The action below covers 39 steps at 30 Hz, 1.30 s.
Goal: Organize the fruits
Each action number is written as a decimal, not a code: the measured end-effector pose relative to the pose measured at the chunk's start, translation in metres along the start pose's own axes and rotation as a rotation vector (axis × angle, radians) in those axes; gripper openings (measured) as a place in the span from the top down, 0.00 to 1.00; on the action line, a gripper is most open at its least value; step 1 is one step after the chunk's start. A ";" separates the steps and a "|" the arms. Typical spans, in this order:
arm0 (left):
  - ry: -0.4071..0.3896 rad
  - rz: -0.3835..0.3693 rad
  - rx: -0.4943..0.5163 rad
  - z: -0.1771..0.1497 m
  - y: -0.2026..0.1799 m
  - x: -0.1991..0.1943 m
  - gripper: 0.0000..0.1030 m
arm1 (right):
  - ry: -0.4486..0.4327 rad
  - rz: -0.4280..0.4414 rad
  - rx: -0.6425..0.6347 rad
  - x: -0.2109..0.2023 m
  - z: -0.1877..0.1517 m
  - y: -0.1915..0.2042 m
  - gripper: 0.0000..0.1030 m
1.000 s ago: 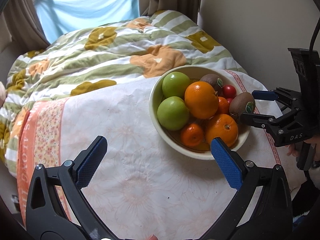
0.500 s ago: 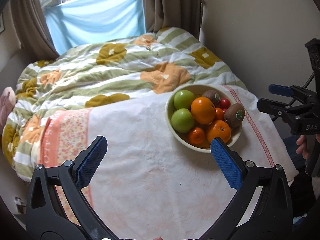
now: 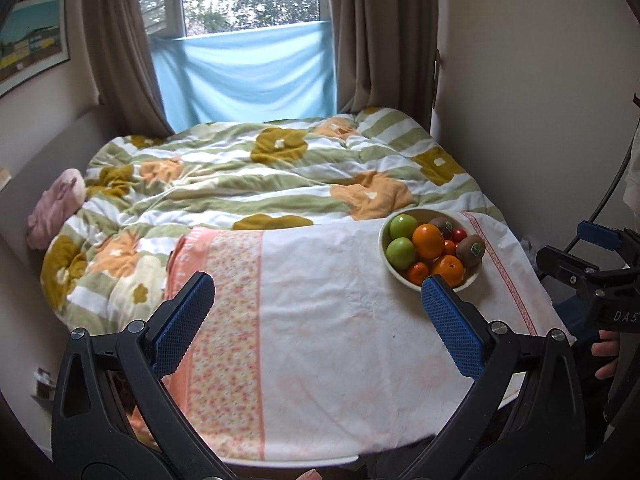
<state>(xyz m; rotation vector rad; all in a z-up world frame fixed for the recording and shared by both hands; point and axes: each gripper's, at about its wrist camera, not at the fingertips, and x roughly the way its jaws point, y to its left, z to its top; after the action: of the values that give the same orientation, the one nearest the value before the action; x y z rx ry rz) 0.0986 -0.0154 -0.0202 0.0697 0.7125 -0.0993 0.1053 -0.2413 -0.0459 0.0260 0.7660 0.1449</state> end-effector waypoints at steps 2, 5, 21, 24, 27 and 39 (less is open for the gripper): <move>-0.001 0.008 -0.006 -0.010 0.004 -0.011 0.00 | -0.002 -0.012 0.012 -0.008 -0.006 0.007 0.00; 0.011 0.033 -0.015 -0.023 0.009 -0.021 0.00 | -0.005 -0.057 0.010 -0.017 -0.016 0.018 0.00; -0.028 0.014 -0.017 -0.037 0.014 -0.044 0.00 | -0.010 -0.073 0.030 -0.039 -0.036 0.026 0.00; -0.033 0.011 -0.016 -0.036 0.013 -0.044 0.00 | -0.014 -0.076 0.032 -0.041 -0.034 0.025 0.00; -0.035 0.009 -0.015 -0.036 0.013 -0.044 0.00 | -0.017 -0.080 0.034 -0.042 -0.031 0.023 0.00; -0.037 0.010 -0.014 -0.036 0.013 -0.044 0.00 | -0.019 -0.083 0.034 -0.040 -0.027 0.023 0.00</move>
<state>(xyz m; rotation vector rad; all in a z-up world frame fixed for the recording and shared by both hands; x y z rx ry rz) 0.0442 0.0042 -0.0180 0.0575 0.6761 -0.0859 0.0548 -0.2250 -0.0361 0.0281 0.7495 0.0530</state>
